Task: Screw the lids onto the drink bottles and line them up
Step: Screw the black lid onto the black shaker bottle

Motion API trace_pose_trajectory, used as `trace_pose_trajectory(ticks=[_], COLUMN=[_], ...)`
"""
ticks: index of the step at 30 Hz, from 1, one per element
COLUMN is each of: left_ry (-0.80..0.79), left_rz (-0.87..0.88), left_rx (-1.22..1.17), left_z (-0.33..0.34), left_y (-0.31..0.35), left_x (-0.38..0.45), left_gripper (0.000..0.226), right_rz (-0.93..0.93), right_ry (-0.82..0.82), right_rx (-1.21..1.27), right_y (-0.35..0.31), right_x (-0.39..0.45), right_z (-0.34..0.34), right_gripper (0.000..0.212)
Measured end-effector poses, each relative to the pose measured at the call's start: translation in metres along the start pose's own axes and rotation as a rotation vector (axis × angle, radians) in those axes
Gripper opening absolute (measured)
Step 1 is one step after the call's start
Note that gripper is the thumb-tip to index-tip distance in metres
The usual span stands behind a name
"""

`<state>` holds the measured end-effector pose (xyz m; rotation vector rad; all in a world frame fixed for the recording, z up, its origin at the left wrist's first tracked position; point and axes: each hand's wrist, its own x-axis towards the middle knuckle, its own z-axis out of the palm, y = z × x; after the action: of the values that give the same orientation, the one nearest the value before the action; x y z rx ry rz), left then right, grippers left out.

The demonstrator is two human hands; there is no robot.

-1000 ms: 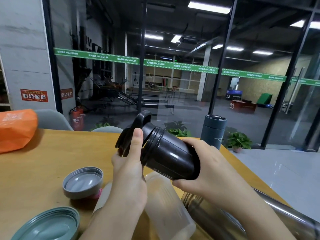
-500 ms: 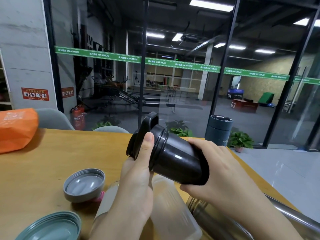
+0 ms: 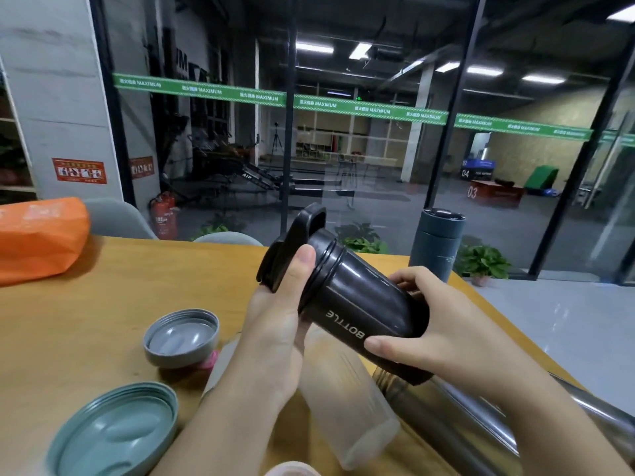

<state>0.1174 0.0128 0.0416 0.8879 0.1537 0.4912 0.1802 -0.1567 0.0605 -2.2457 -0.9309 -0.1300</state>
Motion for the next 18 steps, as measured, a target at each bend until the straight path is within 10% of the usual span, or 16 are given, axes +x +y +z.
trace_pose_trajectory(ticks=[18], left_ry=[-0.062], left_rz=[0.076], left_rx=[0.066], left_z=[0.0005], left_y=[0.0048], left_x=[-0.0073], left_gripper=[0.07], right_rz=[-0.074], right_ry=[0.077], right_rx=[0.084], right_y=[-0.0034], right_x=[-0.0013], right_z=[-0.0064], right_gripper=[0.058])
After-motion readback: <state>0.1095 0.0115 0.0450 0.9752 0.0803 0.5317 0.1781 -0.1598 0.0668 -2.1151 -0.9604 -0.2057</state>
